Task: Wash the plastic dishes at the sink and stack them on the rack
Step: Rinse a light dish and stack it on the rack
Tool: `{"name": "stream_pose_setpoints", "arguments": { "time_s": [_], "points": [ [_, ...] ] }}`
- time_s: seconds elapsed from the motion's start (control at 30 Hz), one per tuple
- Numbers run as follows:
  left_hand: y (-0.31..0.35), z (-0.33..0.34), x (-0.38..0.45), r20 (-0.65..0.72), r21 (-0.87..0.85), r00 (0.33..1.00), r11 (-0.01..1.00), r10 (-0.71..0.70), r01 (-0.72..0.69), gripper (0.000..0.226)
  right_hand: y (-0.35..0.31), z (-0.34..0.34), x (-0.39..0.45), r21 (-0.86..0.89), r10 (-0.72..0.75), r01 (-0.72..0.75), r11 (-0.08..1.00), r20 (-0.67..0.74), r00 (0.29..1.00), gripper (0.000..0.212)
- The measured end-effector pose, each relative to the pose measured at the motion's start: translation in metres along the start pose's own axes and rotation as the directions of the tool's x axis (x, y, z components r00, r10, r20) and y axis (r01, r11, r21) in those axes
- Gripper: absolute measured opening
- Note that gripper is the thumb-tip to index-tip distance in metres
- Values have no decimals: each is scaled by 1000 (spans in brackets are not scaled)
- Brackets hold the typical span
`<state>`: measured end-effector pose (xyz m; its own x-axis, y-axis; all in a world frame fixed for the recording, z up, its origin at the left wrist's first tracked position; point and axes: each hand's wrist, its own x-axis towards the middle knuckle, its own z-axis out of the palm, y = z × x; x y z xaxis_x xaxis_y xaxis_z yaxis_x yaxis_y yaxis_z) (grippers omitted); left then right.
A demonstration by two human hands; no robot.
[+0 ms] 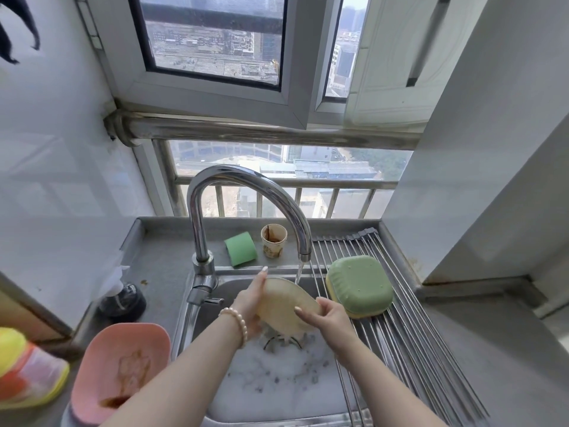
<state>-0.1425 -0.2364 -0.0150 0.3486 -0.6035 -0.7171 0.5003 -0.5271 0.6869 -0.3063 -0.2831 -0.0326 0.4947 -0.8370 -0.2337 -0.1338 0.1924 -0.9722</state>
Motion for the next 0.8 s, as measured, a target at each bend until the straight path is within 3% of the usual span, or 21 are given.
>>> {"name": "stream_pose_setpoints", "arguments": {
  "time_s": [0.07,0.23,0.3,0.4,0.5,0.63,0.73,0.8],
  "points": [
    [4,8,1,-54,24,990,991,133,-132,123,-6,0,7,168,82,-79,983,-11,997,47],
    [7,19,-11,-155,227,913,913,377,-339,68,-12,-4,12,401,225,-211,892,12,974,37],
    [3,19,-7,-227,321,880,885,418,-337,60,-5,-1,18,370,309,-250,895,-107,945,38],
    [-4,20,-4,-333,281,854,907,400,-315,47,-2,15,22,20,240,-249,968,-359,902,56],
    [-10,21,-1,-430,179,834,938,345,-296,49,0,32,13,-467,-99,-143,873,-456,884,46],
    [-8,15,-1,-470,114,832,956,293,-272,44,12,50,1,-846,-450,90,526,-187,873,70],
    [-1,11,-4,-444,121,832,942,333,-313,38,12,47,9,-889,-481,188,419,-41,876,70],
    [0,12,-5,-374,179,839,919,394,-352,41,1,43,16,-899,-547,272,343,44,836,63]
  ]
}}
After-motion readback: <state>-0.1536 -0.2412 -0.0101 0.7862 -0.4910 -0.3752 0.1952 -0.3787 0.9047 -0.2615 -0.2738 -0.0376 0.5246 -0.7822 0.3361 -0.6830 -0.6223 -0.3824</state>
